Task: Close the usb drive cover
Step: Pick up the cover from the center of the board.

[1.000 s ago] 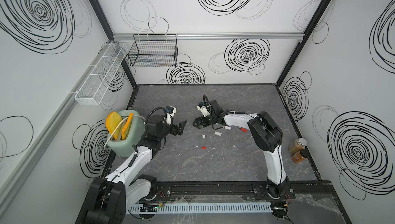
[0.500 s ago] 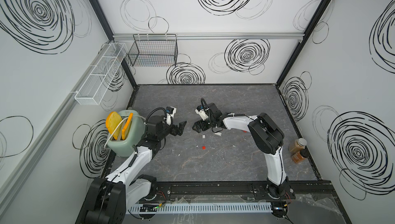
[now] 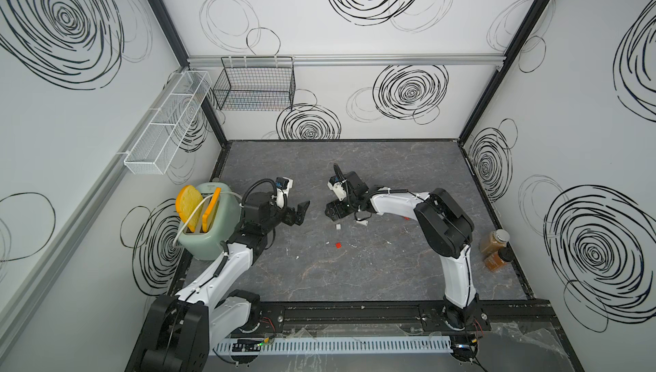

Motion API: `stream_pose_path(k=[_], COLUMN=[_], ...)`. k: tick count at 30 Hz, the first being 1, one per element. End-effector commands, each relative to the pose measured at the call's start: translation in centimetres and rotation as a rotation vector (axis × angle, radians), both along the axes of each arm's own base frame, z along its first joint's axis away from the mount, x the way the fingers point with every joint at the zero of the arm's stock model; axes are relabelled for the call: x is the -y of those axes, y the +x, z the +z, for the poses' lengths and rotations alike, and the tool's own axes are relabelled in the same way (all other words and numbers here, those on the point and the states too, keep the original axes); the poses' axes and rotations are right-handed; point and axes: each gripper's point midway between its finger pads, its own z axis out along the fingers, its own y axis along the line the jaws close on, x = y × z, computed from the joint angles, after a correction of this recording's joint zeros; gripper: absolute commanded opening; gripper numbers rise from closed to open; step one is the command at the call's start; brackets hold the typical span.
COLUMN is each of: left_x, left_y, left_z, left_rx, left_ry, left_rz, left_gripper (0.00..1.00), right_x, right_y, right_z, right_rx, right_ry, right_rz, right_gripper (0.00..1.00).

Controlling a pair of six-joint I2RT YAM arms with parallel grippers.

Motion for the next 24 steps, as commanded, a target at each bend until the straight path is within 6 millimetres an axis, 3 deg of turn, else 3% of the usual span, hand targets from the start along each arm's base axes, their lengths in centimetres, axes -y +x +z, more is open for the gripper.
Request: stream_pose_path(k=[1,9,24], left_x=[0.1,-0.1,0.1], left_y=[0.3,0.3,0.3], left_z=[1.3,1.4,1.2], left_rx=[0.063,0.063,0.069], left_ry=[-0.001,0.001,0.007], left_rz=[-0.014,-0.003,-0.013], left_gripper=[0.98,0.98,0.98], right_x=[1.1,1.5,1.3], right_y=[-1.2,-1.7,-0.6], right_z=[-0.8,-2.0,-2.7], right_rx=[-0.010,-0.014,-0.007], right_ry=[-0.116,-0.174,-0.187], right_rz=[0.027,0.093,0.118], right_gripper=[0.79,0.63,0.65])
